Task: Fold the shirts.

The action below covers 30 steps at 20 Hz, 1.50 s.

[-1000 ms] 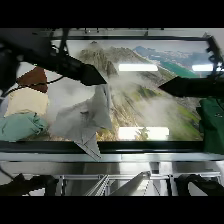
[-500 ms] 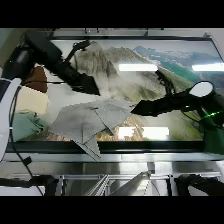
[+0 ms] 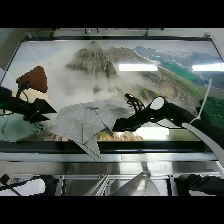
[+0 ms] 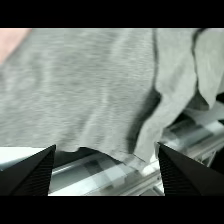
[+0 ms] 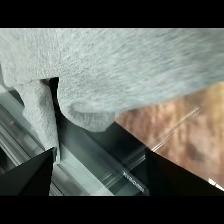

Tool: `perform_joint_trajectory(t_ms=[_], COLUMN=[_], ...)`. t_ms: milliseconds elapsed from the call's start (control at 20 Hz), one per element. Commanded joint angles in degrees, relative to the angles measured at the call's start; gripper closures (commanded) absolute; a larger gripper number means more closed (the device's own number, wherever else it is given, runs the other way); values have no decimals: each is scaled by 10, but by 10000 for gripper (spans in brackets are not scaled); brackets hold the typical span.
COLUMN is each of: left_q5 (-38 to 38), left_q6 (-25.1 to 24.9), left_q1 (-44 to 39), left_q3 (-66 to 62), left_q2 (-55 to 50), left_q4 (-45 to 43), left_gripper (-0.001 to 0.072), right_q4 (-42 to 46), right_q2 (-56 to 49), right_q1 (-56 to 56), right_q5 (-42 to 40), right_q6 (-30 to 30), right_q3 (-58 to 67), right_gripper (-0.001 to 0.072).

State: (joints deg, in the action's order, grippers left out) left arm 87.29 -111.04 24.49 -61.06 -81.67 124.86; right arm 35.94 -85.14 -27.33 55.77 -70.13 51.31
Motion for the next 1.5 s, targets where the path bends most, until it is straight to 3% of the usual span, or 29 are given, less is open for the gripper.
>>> perform_joint_trajectory(t_ms=[0,200,300,550,750,800,850,900,950,1000,1050,1150,1250,1450], left_q5=[-43,-42,-54,-112,-87,-87,-87,-90,-97,-107,-116,-122,-112,-42], left_q6=[-6,3,2,2,5,5,5,-1,-10,-11,-12,-12,-26,-97], left_q1=[63,42,26,4,-3,-12,-24,-40,-53,-68,-79,-90,-84,-28], left_q3=[49,47,47,46,8,0,-6,-10,-10,-9,-10,-10,-10,-10], left_q2=[4,-35,-61,-115,-140,-140,-140,-140,-140,-140,-140,-139,-128,-27], left_q4=[-16,-89,-89,-94,-91,-90,-89,-82,-73,-67,-66,-60,-27,198], left_gripper=[-6,-6,-7,-6,3,6,101,308,472,624,687,687,688,690], right_q4=[-16,-24,-24,-24,-24,-28,-32,-33,-33,-38,-42,-41,-39,-36], right_q2=[-27,-28,-28,-28,-28,-28,-28,-28,-28,-30,-31,-32,-23,117], right_q1=[-38,-38,-38,-38,-38,-38,-38,-38,-38,-38,-38,-38,-33,36], right_q5=[-46,-68,-75,-93,-94,-94,-96,-103,-110,-115,-118,-123,-118,-50], right_q6=[-2,-2,-2,-13,-13,-13,-13,-13,-13,-13,-13,-12,-9,16], right_q3=[0,0,0,0,0,0,0,0,0,0,0,0,0,1], right_gripper=[92,105,243,253,257,349,449,468,471,519,623,699,700,701])
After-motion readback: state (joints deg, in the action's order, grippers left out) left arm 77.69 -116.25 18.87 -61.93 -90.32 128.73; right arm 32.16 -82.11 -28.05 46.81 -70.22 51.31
